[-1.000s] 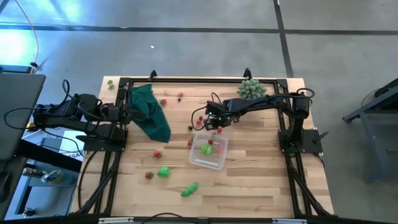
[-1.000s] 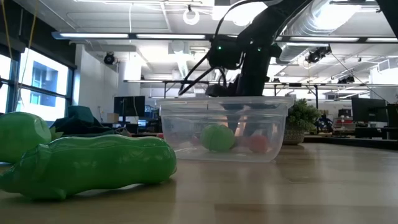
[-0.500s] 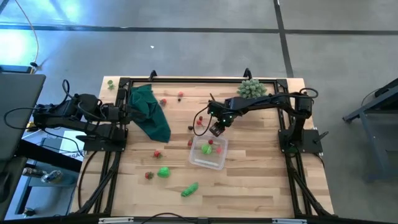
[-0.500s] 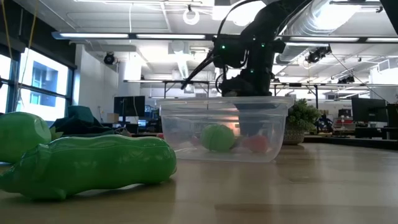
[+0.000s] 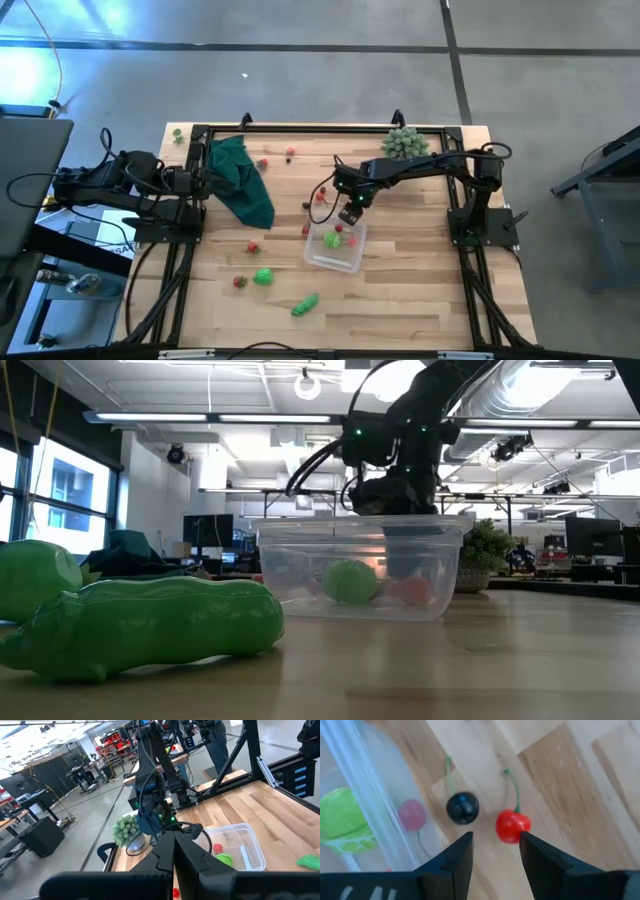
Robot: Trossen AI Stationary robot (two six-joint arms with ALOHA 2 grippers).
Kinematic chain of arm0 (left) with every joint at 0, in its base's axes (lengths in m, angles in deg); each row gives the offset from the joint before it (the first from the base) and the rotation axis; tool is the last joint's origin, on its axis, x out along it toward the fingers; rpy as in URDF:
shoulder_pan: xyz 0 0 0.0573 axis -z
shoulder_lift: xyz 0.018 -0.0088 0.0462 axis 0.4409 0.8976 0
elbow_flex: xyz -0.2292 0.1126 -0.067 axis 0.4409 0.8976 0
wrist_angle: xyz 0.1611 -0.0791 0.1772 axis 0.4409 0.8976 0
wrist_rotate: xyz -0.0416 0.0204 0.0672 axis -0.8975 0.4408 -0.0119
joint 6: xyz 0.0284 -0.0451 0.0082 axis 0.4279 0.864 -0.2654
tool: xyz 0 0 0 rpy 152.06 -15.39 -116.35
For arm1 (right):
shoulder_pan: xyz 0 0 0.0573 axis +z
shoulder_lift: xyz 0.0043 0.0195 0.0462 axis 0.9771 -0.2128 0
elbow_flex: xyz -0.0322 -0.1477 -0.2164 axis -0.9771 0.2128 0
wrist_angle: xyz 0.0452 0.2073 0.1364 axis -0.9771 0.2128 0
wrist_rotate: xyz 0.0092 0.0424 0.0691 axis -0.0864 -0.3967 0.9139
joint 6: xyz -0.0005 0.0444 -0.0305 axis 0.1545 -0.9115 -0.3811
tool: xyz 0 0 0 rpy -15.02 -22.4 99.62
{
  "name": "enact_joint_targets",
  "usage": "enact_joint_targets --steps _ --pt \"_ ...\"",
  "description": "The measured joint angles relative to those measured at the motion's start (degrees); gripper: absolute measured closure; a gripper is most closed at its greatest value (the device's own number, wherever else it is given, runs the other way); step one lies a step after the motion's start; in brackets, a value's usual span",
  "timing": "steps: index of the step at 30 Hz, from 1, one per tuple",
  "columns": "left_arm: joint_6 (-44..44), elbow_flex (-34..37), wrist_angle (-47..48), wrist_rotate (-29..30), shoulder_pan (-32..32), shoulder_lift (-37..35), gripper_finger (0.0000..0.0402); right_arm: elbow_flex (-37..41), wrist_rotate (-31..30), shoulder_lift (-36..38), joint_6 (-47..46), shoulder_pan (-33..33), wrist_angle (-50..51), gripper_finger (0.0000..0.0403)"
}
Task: Pick and placing Produce into tupperware
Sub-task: Put the right red cherry into the container
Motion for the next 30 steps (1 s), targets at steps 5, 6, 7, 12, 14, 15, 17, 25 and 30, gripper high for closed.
enact_joint_targets --steps 5,6,7,12,14,15,17,25,30 --pt "0.00 0.01 0.00 0.00 -0.01 0.00 0.0401 0.00 -3.90 0.00 0.60 0.00 -0.80 0.0251" --pt "0.00 0.00 0.00 0.00 -0.01 0.00 0.0401 0.00 -4.26 -0.03 1.10 -0.02 -0.77 0.0251" --pt "0.00 0.00 0.02 0.00 0.01 0.00 0.0401 0.00 -4.28 -0.07 1.48 -0.02 -0.74 0.0251" --pt "0.00 0.00 0.00 0.00 -0.01 0.00 0.0401 0.13 -4.01 -0.11 1.69 0.10 -0.49 0.0251" --pt "0.00 0.00 0.00 0.00 0.00 0.00 0.0401 0.13 -3.67 -0.11 2.12 0.35 -0.17 0.0251" --pt "0.00 0.00 0.00 0.00 0.00 0.00 0.0401 0.13 -3.42 -0.11 2.79 0.52 -0.10 0.0251" --pt "0.00 0.01 0.01 0.00 -0.01 0.00 0.0401 0.13 -3.71 -0.11 3.80 1.00 -0.12 0.0251" --pt "0.00 0.01 0.00 0.00 0.00 0.00 0.0401 0.35 -5.09 -0.67 4.90 1.35 -0.04 0.0251" --pt "0.00 0.00 0.02 0.00 0.00 -0.01 0.0401 0.28 -5.27 -0.97 5.61 1.40 -0.25 0.0251"
